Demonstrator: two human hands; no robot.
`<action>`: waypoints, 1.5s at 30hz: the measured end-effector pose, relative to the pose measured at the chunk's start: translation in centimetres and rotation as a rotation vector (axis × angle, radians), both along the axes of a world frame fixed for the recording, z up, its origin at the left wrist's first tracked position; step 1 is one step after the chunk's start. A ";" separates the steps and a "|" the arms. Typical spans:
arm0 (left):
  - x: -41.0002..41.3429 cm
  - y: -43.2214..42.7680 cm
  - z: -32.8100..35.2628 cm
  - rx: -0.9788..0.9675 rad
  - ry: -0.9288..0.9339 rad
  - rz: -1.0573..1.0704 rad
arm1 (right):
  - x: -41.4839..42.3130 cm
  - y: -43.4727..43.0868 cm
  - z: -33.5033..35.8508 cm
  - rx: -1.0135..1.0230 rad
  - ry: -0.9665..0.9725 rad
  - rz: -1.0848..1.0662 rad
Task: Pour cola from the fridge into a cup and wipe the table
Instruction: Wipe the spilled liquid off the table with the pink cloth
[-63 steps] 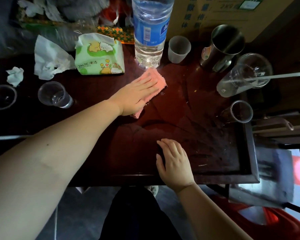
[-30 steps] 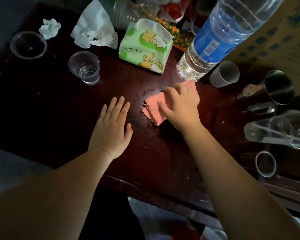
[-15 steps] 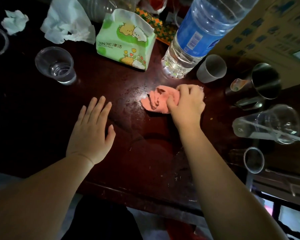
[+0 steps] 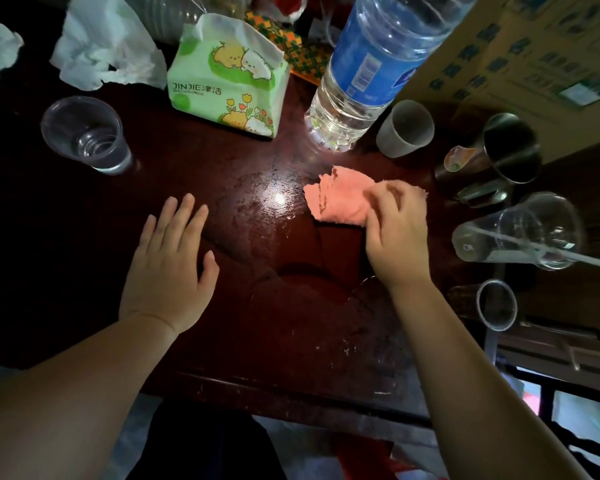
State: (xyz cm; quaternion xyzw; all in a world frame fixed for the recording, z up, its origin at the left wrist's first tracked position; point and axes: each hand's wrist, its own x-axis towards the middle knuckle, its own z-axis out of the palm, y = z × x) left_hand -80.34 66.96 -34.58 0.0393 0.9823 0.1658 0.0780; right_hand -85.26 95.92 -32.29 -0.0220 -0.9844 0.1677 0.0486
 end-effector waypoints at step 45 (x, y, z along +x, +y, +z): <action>0.0 0.0 -0.3 0.010 0.061 -0.009 | 5.4 -5.9 -3.0 0.037 -0.138 -0.407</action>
